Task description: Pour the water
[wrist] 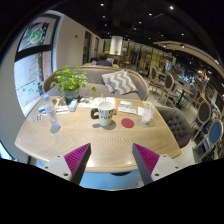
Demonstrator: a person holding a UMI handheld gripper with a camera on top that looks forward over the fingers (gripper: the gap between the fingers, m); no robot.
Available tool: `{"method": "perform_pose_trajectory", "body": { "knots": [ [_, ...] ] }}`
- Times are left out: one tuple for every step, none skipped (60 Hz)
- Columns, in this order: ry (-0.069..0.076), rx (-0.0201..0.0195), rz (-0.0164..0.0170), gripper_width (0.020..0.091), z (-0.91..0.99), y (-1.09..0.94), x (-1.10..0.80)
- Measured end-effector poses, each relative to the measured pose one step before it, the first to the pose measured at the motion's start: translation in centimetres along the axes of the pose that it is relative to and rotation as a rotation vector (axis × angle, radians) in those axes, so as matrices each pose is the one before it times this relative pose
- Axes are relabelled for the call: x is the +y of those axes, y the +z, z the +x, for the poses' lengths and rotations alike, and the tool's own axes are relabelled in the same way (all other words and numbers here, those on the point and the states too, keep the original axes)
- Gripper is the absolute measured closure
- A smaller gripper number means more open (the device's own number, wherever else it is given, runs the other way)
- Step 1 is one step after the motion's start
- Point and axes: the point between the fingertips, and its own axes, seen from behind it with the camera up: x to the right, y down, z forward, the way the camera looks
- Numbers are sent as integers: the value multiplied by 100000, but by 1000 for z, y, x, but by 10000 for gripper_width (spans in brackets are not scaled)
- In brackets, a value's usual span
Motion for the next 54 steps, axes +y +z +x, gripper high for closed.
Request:
{"method": "perform_pose_trajectory", "body": {
  "knots": [
    [252,-163,-256,250,-83,19,72],
    [245,-150,-346,250,-87,30,88],
    [178,-135,-324,250,-86,38,83],
    [98,-188,-218,249,-90,49,55],
    [-1,-195,-108,250,-124,69,29],
    [-15,-113,-55,248,-207,-77,71],
    [-110,-78,-56,249,-65,87,0],
    [-91,-24,-95,248,-125,44,48],
    [-125,-15,-116,248,-139,65,27],
    [-147,-33,-137,247,-125,34,79],
    [-70,-150,-185,247,-260,38,79],
    [-86,-207,-209,241,-213,33,69],
    [-61,-292,-265,241,-258,18,121],
    [-43,-392,-233,242,-309,9,118],
    [-67,-579,-131,241,-373,-6,96],
    [-110,-662,-103,241,-415,31,102],
    [-149,-713,-116,242,-424,22,95],
    [-182,-698,-156,243,-463,42,105],
    [-221,-699,-167,243,-452,43,111],
    [-212,-683,-150,243,-505,49,108],
    [-240,-730,-130,243,-549,57,110],
    [-246,-725,-52,242,-555,54,89],
    [-254,-799,-45,243,-596,57,80],
    [-305,-842,-73,241,-609,87,67],
    [-294,-861,-60,240,-690,142,92],
    [-312,-878,-106,240,-698,113,78],
    [-364,-940,-68,239,-727,145,41],
    [-353,-1005,-24,242,-762,157,6],
    [-362,-1060,29,240,-763,182,-12],
    [-386,-1201,27,242,-817,183,-9],
    [-391,-1225,39,241,-859,256,-60],
    [-360,-1284,136,240,-859,255,-87],
    [-366,-1305,234,242,-845,245,-120],
    [-379,-1275,359,241,-839,291,-178],
    [-423,-1244,465,245,-828,342,-226],
    [-469,-1220,563,245,-844,363,-264],
    [-533,-1265,671,246,-814,394,-289],
    [-621,-1245,713,246,-780,446,-279],
    [-616,-1080,743,244,-749,508,-341],
    [-556,-882,765,244,-682,554,-342],
    [-432,-752,773,244,-635,579,-362],
    [-331,-732,858,244,-619,601,-374],
    [-285,-758,821,245,-602,669,-367],
    [-225,-848,820,243,-623,682,-376],
    [-153,-904,804,243,-559,703,-383],
    [-71,-843,820,242,-524,747,-385],
    [-12,-750,837,242,-479,753,-390],
    [52,-698,843,242,-419,789,-377],
    [45,-573,813,241,-400,791,-346],
    [-63,-521,738,242,-354,846,-309],
    [-73,-446,588,243,-326,851,-274],
    [-112,-491,471,242,-337,892,-246],
    [-192,-595,444,243,-298,883,-231],
    [-222,-573,590,241,-302,872,-268]
  ]
}}
